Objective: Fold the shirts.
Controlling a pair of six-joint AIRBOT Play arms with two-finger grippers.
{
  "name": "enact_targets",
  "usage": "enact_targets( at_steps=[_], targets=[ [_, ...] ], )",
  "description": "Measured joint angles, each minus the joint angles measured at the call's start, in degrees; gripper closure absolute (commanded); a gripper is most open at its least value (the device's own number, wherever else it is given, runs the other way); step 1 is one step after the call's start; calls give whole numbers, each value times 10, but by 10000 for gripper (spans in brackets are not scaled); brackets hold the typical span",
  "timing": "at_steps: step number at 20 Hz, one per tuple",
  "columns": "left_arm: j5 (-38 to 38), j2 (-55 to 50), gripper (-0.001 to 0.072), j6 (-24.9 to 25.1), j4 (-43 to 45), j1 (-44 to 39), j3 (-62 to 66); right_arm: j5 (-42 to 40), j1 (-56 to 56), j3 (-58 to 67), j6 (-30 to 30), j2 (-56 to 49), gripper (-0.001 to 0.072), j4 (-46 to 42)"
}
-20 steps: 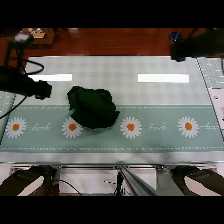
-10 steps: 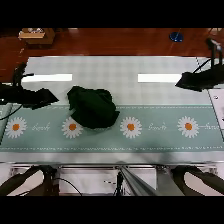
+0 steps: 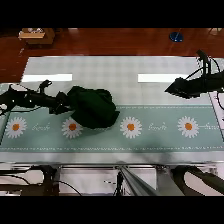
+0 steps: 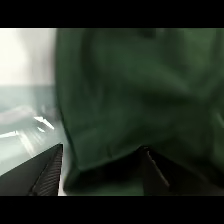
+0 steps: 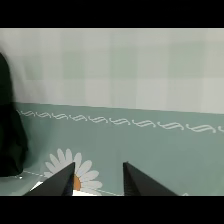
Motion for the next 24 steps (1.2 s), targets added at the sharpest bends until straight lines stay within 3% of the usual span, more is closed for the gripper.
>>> enact_targets(
  at_steps=[1,3,4,5,6,7,8,14,16,24],
  targets=[
    [3,-11,123,2,-15,-1,0,1,0,-1,-2,0,326,4],
    [17,-27,320,4,-44,-3,0,3,0,-1,-2,0,327,9],
    [31,-32,326,6,-57,-4,0,5,0,-2,-2,0,327,10],
    [42,-36,406,8,-75,-6,0,6,0,-2,-2,0,327,12],
    [58,-39,547,10,-91,-8,0,8,0,-2,-2,0,327,15],
    [73,-41,643,10,-105,-10,0,10,0,-2,-2,0,327,17],
    [79,-42,685,12,-118,-13,0,12,0,-2,-2,0,327,19],
    [79,-45,686,32,-157,-19,0,25,11,-17,-2,0,321,27],
    [69,-44,686,36,-161,-19,0,23,39,-45,-3,0,199,32],
    [60,-33,686,46,-166,-19,0,-154,240,-153,42,-27,205,64]
  ],
)
